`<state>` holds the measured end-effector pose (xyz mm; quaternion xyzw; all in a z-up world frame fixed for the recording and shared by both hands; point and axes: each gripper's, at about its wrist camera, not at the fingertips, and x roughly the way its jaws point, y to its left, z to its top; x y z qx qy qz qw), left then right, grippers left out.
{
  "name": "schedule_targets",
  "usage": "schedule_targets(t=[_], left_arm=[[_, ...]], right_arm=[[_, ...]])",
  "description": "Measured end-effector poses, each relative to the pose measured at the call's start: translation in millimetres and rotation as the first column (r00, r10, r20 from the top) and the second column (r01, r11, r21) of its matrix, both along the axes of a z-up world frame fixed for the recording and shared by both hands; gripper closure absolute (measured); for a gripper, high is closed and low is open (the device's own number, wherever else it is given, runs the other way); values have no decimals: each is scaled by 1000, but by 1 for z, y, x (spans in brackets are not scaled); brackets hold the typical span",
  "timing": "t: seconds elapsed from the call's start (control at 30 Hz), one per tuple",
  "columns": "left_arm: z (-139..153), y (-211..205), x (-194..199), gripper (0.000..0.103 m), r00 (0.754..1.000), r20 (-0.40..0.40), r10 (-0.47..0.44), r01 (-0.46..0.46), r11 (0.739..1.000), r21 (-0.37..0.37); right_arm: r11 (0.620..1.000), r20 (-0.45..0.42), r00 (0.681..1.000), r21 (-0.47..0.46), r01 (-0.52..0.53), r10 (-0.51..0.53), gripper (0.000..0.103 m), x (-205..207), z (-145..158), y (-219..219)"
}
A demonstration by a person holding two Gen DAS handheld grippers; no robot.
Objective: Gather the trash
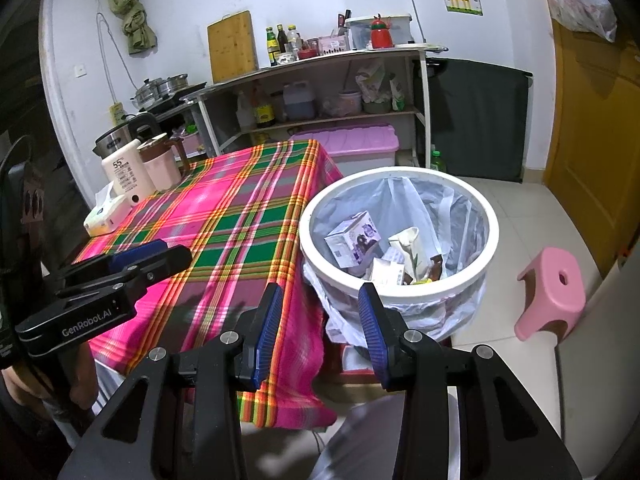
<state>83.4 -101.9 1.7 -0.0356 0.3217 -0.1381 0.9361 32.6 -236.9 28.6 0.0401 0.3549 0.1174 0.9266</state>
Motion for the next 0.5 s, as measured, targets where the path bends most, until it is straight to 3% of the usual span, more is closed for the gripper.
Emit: schedule_targets(t=[0.5], left_arm=[[1,1,-6,56,1000,8,9,-10,1000,15]], right_arm=[[1000,3,1000,-1,-4,4,62,-2,2,2]])
